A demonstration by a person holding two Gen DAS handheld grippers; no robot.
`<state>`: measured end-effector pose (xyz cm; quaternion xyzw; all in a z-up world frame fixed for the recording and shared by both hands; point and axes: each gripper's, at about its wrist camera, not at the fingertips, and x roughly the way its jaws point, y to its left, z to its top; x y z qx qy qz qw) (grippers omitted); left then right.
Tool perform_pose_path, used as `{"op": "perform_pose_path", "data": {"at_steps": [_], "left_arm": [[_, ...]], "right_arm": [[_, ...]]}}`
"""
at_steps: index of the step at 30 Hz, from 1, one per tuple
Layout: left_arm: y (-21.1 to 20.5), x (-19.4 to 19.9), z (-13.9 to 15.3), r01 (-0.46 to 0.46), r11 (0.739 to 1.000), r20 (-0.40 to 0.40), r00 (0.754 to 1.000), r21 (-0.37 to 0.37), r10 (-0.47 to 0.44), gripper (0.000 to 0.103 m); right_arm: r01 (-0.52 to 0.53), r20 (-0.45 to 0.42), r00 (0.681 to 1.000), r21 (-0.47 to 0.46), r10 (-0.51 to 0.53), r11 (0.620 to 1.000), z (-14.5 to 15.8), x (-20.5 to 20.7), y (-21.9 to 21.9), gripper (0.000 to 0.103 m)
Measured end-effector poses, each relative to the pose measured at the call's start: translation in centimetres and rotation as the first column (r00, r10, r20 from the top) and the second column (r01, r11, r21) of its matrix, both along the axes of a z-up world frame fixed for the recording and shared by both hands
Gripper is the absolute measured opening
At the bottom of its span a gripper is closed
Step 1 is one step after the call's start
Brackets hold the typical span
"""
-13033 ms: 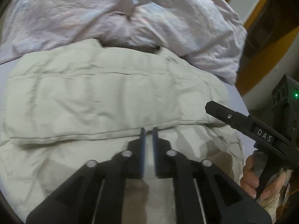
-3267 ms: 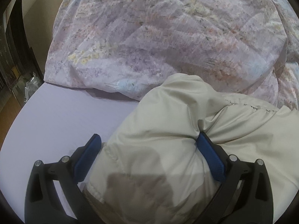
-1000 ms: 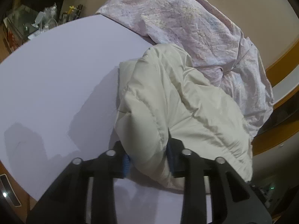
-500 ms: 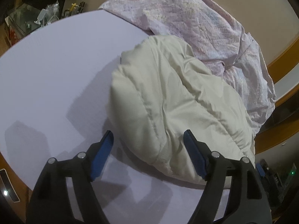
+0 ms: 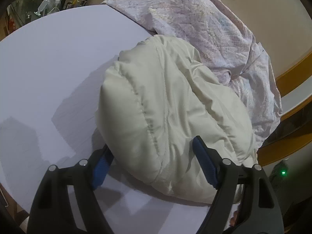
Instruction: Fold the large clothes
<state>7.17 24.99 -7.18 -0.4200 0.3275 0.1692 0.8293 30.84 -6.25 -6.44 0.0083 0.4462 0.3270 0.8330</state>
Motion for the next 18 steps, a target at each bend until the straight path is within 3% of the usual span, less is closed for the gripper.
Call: {"op": "perform_pose_path", "data": {"at_steps": [5,16,18], "left_arm": [[0.5,0.4,0.0,-0.010,1.000,0.029,1.000,-0.028,0.011,0.080],[2.1,1.1,-2.0,-0.041,0.985,0.087,0.995,-0.165,0.056,0.079],[2.4,1.2,-2.4,-0.042,0.980,0.104,0.993,-0.194,0.063,0.075]], "right_arm": [[-0.001,0.015,1.000,-0.035,0.002,0.999,-0.9,0.0,0.7,0.046],[0.009,0.021,1.000,-0.021,-0.008,1.000,-1.0,0.0,0.7,0.046],[0.008,0.022,1.000,-0.020,-0.008,1.000,-1.0,0.0,0.6,0.046]]}}
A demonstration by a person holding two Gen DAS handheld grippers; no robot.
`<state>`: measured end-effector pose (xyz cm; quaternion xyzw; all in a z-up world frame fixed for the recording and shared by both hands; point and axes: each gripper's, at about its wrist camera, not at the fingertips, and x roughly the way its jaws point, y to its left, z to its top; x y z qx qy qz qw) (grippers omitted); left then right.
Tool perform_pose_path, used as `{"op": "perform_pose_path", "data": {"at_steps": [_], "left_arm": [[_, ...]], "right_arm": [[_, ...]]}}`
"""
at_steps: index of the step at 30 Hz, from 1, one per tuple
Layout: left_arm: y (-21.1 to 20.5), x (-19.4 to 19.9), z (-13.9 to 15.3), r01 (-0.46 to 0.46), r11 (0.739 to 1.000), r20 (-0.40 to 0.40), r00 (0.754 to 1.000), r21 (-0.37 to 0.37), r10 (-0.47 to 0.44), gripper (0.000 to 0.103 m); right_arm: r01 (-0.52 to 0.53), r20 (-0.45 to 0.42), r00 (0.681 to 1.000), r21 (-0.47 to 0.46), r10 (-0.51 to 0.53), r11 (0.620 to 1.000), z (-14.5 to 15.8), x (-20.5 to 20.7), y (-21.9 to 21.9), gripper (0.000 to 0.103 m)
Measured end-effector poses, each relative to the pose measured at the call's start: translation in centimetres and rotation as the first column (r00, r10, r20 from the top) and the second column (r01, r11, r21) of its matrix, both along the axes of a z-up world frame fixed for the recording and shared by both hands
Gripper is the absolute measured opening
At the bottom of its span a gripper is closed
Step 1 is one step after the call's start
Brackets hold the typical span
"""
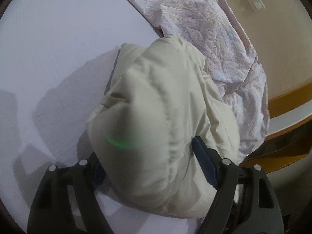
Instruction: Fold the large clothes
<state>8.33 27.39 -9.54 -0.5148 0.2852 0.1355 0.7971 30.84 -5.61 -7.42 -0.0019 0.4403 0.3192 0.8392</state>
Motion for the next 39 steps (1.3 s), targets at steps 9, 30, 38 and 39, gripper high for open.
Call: {"op": "perform_pose_path", "data": {"at_steps": [9,30,38,39], "left_arm": [[0.2,0.7,4.1,0.049,0.998,0.035,0.998,0.041,-0.050,0.035],[-13.7,8.1,16.9,0.299,0.888,0.232,0.891,0.348,-0.391,0.033],[-20.6,12.8,16.9,0.423,0.826,0.192,0.836,0.371,-0.514,0.035],[-21.4,13.3,16.9,0.431,0.820,0.183,0.833,0.377,-0.522,0.035]], "right_arm": [[0.002,0.018,1.000,0.003,-0.002,1.000,0.0,-0.2,0.1,0.046],[-0.004,0.015,1.000,0.046,0.004,0.999,-0.7,-0.2,0.0,0.046],[-0.021,0.009,1.000,0.102,0.020,0.995,-0.5,-0.2,-2.0,0.045],[-0.027,0.017,1.000,0.112,0.025,0.993,-0.3,-0.6,-2.8,0.045]]}}
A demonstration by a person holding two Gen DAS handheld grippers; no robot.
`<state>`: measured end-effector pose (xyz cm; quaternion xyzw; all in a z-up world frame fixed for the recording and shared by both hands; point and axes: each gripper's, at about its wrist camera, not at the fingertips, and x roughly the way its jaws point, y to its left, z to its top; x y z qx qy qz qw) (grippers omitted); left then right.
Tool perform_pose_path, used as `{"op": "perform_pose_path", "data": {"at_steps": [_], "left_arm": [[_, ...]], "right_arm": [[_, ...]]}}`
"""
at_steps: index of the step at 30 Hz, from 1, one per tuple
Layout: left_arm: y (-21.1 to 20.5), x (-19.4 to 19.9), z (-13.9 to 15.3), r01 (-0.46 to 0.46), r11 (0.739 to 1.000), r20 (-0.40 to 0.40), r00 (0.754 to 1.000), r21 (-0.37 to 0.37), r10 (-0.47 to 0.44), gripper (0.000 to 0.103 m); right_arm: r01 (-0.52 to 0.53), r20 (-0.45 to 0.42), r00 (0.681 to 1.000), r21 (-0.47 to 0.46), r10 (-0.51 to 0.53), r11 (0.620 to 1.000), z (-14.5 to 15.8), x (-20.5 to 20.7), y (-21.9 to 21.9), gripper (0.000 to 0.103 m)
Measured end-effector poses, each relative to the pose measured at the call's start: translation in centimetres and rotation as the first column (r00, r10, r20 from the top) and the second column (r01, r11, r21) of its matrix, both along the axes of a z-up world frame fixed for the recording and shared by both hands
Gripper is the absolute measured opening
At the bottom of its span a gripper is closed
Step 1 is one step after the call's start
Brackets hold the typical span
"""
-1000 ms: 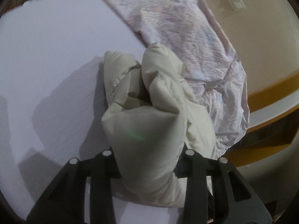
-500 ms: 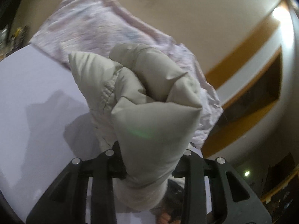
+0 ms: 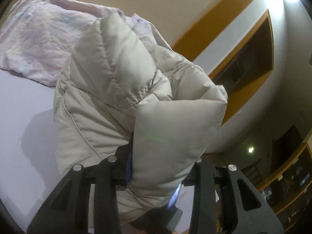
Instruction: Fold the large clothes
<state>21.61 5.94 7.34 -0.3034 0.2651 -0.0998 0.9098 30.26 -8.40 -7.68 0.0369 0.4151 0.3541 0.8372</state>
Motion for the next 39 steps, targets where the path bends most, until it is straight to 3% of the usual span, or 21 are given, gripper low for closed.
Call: {"op": "perform_pose_path", "data": {"at_steps": [6,16,20,23,25,26,28,31,35,39], "left_arm": [[-3.4,2.1,-0.6,0.053,0.998,-0.024,0.998,0.023,-0.053,0.035],[-9.9,5.8,-2.8,0.169,0.985,-0.096,0.982,0.043,-0.164,0.035],[-12.4,8.5,-4.8,0.242,0.970,-0.157,0.959,0.024,-0.235,0.036],[-14.5,10.2,-6.5,0.340,0.940,-0.231,0.914,-0.006,-0.332,0.037],[-15.1,10.4,-6.5,0.371,0.929,-0.240,0.902,0.013,-0.357,0.039],[-15.2,10.5,-6.2,0.383,0.923,-0.240,0.900,0.033,-0.365,0.041],[-15.1,10.0,-5.4,0.409,0.912,-0.224,0.893,0.037,-0.391,0.057],[-14.6,8.0,-3.9,0.416,0.909,-0.194,0.894,0.022,-0.404,0.075],[-13.0,4.1,-1.2,0.383,0.923,-0.137,0.917,0.039,-0.375,0.080],[-9.6,3.7,0.1,0.287,0.954,-0.121,0.953,0.089,-0.276,0.083]], "right_arm": [[0.023,0.104,0.994,0.022,-0.025,1.000,1.4,-2.8,-5.8,0.050],[0.154,0.024,0.987,0.131,-0.158,0.979,0.4,-2.9,-15.0,0.050],[0.168,0.005,0.985,0.161,-0.171,0.972,-0.1,-3.3,-16.0,0.050],[0.176,-0.004,0.984,0.175,-0.178,0.969,-0.2,-3.9,-16.2,0.050],[0.180,-0.017,0.984,0.189,-0.180,0.965,-0.4,-3.7,-16.2,0.050],[0.180,-0.021,0.983,0.194,-0.180,0.964,-0.4,-3.8,-16.3,0.050],[0.182,-0.024,0.983,0.199,-0.181,0.963,-0.4,-4.3,-16.3,0.050],[0.190,-0.023,0.982,0.195,-0.189,0.962,-0.4,-4.7,-16.2,0.050],[0.196,-0.028,0.980,0.201,-0.195,0.960,-0.3,-4.8,-16.2,0.050],[0.202,-0.040,0.979,0.208,-0.199,0.957,-0.1,-4.9,-16.2,0.050]]}}
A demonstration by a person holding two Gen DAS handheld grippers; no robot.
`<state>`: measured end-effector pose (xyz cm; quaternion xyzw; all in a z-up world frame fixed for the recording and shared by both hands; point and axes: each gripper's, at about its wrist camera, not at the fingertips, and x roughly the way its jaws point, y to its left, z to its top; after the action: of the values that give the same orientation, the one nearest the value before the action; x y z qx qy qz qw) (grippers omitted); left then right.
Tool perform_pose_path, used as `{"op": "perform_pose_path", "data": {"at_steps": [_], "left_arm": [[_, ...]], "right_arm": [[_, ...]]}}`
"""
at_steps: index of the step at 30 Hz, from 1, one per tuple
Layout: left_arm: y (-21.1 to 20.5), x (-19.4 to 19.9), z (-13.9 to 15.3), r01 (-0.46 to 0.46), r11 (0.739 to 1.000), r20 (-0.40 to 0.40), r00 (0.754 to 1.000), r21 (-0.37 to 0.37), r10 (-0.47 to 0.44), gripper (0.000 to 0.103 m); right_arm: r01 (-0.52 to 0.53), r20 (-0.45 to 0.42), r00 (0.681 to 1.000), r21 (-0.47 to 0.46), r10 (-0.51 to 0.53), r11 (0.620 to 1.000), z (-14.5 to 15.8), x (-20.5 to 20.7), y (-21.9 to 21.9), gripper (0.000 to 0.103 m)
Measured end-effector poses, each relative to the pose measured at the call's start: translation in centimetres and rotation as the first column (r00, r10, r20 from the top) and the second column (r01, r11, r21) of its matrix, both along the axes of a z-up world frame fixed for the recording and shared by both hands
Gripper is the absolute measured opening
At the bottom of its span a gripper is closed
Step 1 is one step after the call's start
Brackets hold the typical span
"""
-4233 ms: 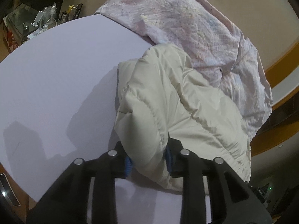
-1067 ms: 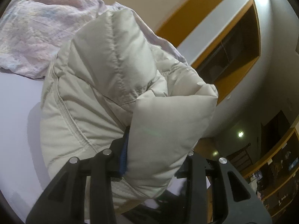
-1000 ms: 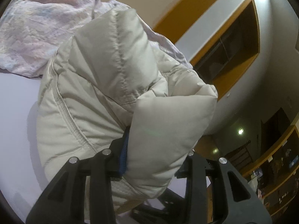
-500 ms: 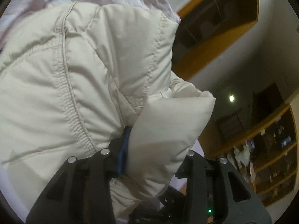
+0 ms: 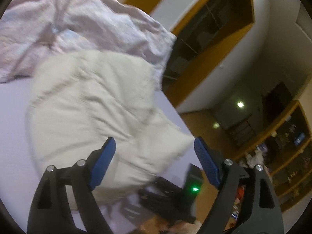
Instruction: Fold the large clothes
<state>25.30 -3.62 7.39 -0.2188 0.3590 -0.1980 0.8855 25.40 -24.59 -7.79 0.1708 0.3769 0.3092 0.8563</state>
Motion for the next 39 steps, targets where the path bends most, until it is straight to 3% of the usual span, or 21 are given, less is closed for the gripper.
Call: {"op": "perform_pose_path", "data": {"at_steps": [3,5,9,14,23,30,35,39], "left_arm": [[3.0,0.5,-0.2,-0.108,0.992,0.000,0.994,0.060,0.108,0.083],[5.4,1.6,-0.5,-0.197,0.973,0.005,0.980,0.125,0.197,0.083],[7.9,3.9,-2.5,-0.268,0.947,-0.043,0.959,0.180,0.280,0.083],[8.0,5.7,-5.2,-0.247,0.953,-0.088,0.960,0.174,0.265,0.084],[4.2,7.5,-6.1,-0.237,0.938,-0.074,0.962,0.255,0.263,0.092],[2.7,8.5,-7.1,-0.237,0.934,-0.077,0.961,0.266,0.266,0.096],[1.7,8.3,-7.0,-0.230,0.924,-0.053,0.965,0.305,0.258,0.098],[2.7,7.2,-5.8,-0.221,0.937,-0.047,0.969,0.271,0.242,0.098]], "right_arm": [[-0.001,-0.002,1.000,-0.001,0.001,1.000,0.1,0.0,0.0,0.050],[0.000,-0.002,1.000,0.000,0.000,1.000,0.0,0.1,0.0,0.050],[-0.002,0.000,1.000,-0.005,0.002,1.000,0.0,0.2,0.0,0.050],[-0.007,0.003,1.000,-0.003,0.007,1.000,-0.1,0.1,0.0,0.051],[0.000,0.023,1.000,-0.008,0.000,1.000,-0.2,-0.4,-0.1,0.051],[0.014,0.025,1.000,-0.011,-0.014,1.000,0.2,-1.8,-1.0,0.051],[-0.015,0.052,0.999,-0.026,0.016,1.000,2.3,-3.8,-2.3,0.051],[-0.142,0.101,0.985,-0.007,0.142,0.990,5.8,-5.4,-2.6,0.051]]}}
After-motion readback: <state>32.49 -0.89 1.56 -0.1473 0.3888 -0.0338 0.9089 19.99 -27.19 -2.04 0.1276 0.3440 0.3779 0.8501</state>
